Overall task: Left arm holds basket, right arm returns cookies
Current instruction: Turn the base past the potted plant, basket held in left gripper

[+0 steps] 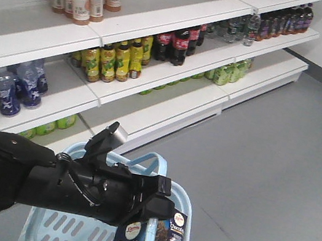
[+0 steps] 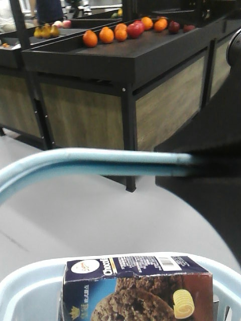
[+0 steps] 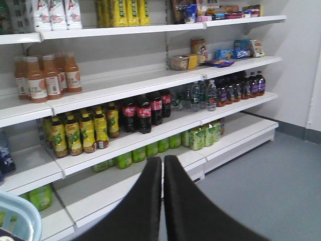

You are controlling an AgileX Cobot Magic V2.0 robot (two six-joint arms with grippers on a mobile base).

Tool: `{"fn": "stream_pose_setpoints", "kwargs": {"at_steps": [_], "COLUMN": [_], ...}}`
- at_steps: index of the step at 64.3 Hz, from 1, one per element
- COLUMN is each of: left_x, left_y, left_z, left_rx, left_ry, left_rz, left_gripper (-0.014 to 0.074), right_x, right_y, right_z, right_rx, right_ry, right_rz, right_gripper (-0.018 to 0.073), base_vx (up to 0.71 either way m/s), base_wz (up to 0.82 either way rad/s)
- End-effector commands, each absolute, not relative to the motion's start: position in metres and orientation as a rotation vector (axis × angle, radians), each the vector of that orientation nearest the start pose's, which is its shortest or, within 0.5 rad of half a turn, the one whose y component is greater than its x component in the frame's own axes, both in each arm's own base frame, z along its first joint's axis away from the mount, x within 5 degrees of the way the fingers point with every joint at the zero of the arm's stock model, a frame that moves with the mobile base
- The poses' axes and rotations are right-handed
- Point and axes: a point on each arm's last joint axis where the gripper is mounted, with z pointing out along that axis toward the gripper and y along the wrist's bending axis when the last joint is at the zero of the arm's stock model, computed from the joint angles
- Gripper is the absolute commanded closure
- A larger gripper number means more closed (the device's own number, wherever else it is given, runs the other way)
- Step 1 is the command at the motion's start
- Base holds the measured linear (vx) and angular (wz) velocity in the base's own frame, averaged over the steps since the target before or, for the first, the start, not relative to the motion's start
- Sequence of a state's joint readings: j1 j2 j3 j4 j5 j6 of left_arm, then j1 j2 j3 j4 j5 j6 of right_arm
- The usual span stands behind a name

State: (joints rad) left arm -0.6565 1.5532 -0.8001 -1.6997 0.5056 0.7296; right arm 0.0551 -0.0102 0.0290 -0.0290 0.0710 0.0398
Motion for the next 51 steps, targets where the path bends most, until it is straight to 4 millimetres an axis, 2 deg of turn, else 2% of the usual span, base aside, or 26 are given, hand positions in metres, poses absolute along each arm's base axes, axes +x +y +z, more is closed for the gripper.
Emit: {"fn": "stream_pose_setpoints", "kwargs": {"at_steps": [1,51], "left_x": [0.2188,0.2188], "left_y": [-0.2271,-0.2271], "left_z": [0.2500,0.2500], "left_rx": [-0.099,-0.099], "left_ry": [2.383,2.383], "left_rz": [-1.516,-1.516], "left_gripper": [0.0604,0.0604], "right_x": [0.0557,0.0557], "right_y": [0.0028,0.0028], "right_z": [0.2046,0.2046], "right_rx": [-0.030,-0.030], "right_ry": [1.486,1.486], "right_rz": [0.048,0.048], "right_gripper": [0.0567,0.0567], "base_vx": [0.12,0.10], "base_wz": [-0.46,-0.39]}}
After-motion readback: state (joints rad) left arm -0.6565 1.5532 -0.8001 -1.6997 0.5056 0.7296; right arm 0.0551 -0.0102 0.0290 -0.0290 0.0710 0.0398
